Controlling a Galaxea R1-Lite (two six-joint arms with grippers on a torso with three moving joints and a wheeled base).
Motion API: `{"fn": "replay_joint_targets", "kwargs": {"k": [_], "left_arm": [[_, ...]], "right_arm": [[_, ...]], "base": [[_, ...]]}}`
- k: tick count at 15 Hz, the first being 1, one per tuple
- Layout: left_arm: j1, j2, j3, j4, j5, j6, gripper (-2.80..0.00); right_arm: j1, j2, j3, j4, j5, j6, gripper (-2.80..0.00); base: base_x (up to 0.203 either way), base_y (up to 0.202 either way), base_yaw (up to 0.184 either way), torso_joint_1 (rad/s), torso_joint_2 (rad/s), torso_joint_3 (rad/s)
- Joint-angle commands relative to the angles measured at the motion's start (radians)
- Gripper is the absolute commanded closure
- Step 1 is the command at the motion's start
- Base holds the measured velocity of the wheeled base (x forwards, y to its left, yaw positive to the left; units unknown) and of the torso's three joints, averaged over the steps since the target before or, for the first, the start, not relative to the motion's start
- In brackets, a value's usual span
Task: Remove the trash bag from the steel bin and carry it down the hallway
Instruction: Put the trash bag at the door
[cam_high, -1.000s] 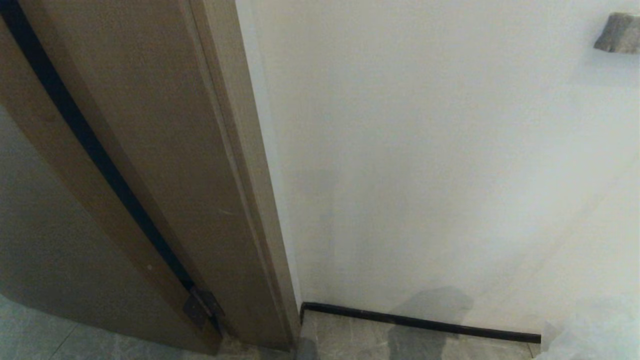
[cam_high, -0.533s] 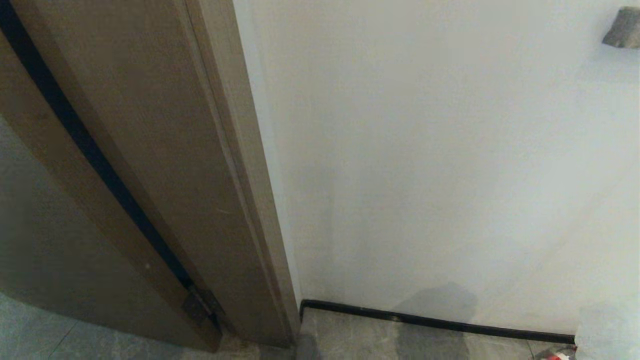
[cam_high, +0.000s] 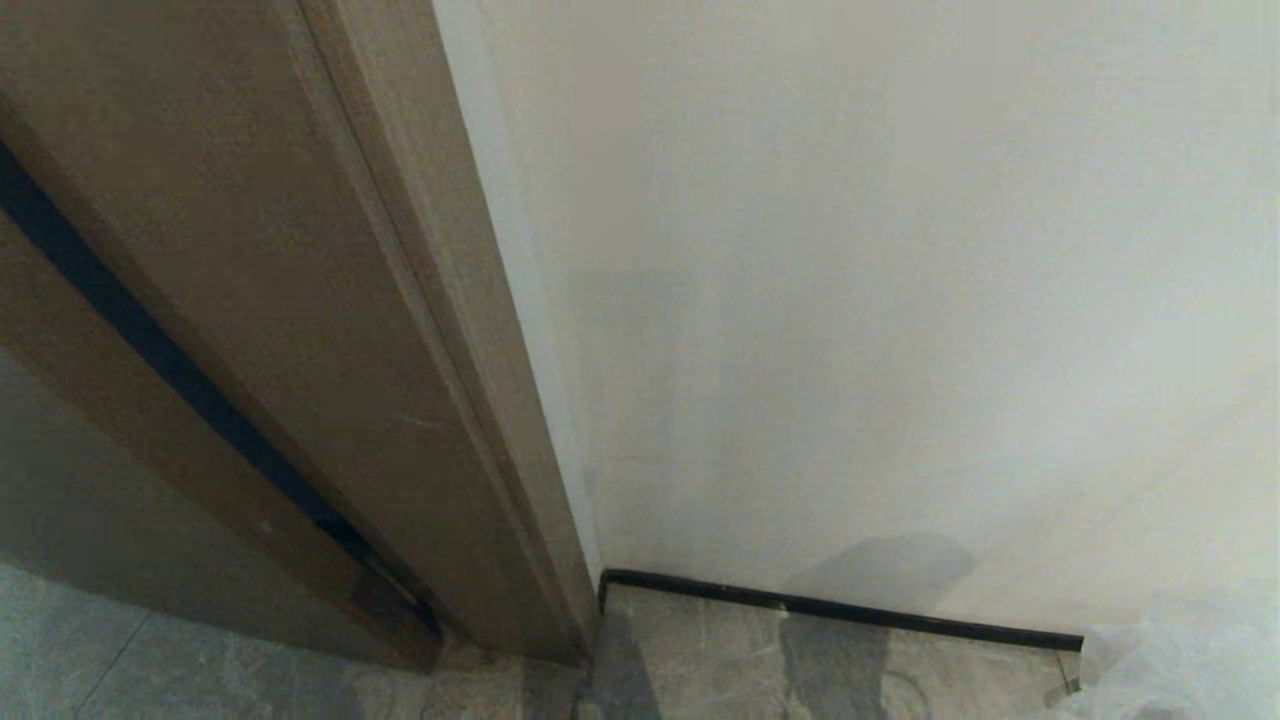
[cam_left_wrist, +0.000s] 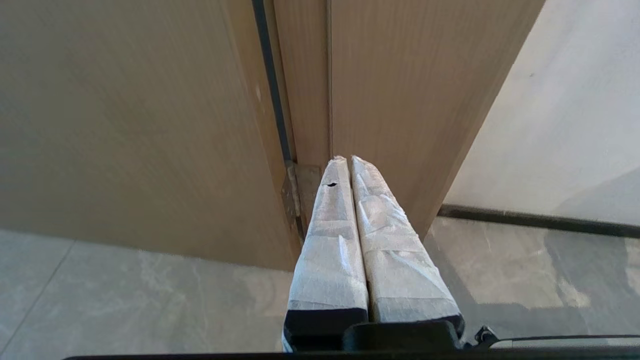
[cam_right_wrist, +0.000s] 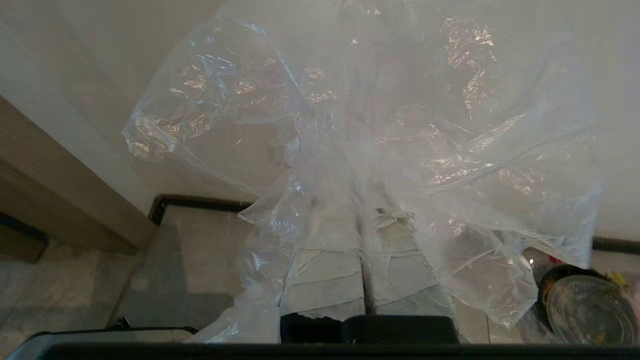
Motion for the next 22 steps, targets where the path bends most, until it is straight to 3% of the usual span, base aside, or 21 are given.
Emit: {"fn": "replay_joint_targets", "kwargs": {"k": [1, 16, 19, 22], "left_arm": [[0.0, 0.0, 0.0, 0.0, -0.001, 0.0, 0.0], [0.0, 0.0, 0.0, 0.0, -0.001, 0.0, 0.0], [0.0, 0.0, 0.0, 0.0, -0.001, 0.0, 0.0], [0.0, 0.0, 0.0, 0.0, -0.001, 0.0, 0.0]], "right_arm": [[0.0, 0.001, 0.0, 0.001, 0.002, 0.0, 0.0], [0.0, 0.001, 0.0, 0.0, 0.002, -0.006, 0.0], [0.0, 0.0, -0.018, -0.005, 0.007, -0.043, 0.0], [0.0, 0.109, -0.221, 0.113, 0.023, -0.059, 0.0]], "base": [[0.0, 0.0, 0.0, 0.002, 0.01, -0.195], [0.0, 0.0, 0.0, 0.002, 0.0, -0.18], [0.0, 0.0, 0.0, 0.001, 0.0, -0.012], [0.0, 0.0, 0.0, 0.0, 0.0, 0.0]]}}
